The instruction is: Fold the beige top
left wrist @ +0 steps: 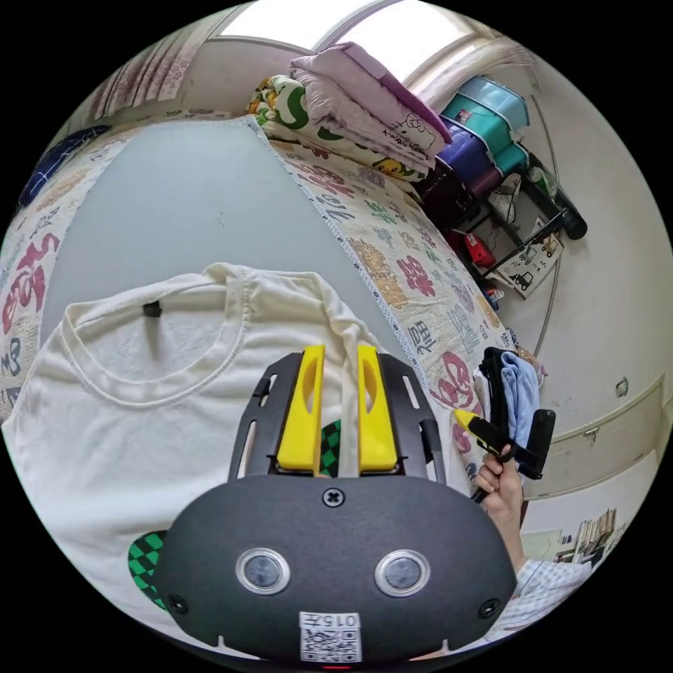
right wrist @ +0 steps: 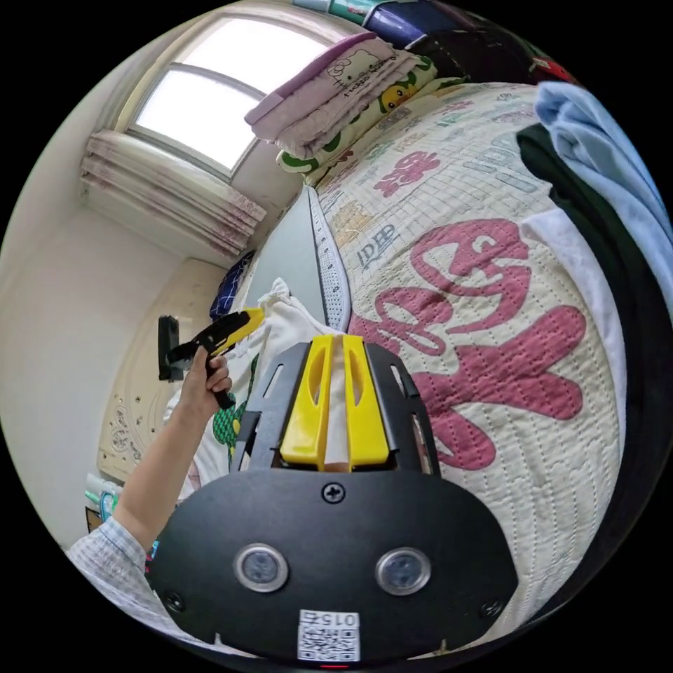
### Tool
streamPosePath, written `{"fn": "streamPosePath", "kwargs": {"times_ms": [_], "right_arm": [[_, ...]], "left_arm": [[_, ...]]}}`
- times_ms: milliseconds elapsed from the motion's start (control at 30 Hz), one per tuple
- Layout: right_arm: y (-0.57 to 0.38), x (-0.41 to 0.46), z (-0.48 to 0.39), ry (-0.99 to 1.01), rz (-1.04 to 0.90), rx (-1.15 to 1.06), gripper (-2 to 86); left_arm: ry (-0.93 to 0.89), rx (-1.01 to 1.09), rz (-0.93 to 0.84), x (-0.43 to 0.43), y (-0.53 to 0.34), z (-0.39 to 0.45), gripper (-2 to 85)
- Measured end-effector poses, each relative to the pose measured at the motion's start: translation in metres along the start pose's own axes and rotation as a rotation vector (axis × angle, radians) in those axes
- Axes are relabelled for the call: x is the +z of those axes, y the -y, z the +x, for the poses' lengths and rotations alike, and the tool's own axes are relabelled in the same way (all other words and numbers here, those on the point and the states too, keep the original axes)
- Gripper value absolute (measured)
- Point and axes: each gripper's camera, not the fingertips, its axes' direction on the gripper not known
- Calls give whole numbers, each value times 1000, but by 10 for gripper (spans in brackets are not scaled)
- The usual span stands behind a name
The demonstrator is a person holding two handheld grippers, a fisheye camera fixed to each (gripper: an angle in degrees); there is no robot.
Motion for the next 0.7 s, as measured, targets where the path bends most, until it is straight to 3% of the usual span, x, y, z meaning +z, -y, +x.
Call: {"fn": "streamPosePath", "kwargs": {"times_ms": [167, 333, 400, 567, 700], "right_arm": [[-45, -46, 21, 25, 86, 30, 56], [-122, -27, -54, 48, -205, -259, 98], [-197, -8, -81, 98, -324, -335, 105], [-323, 36, -102, 126, -457, -357, 113], [-387, 72, -104, 4, -457, -357, 64]], "left_arm": [[-24, 84, -20, -83, -77, -22, 82], [-184, 106, -131, -124, -210, -29, 76], [-237, 98, -168, -126, -267, -30, 82], [-234, 51, -176, -118, -330, -37, 95], [-232, 14, -164, -117, -350, -49, 35]]}}
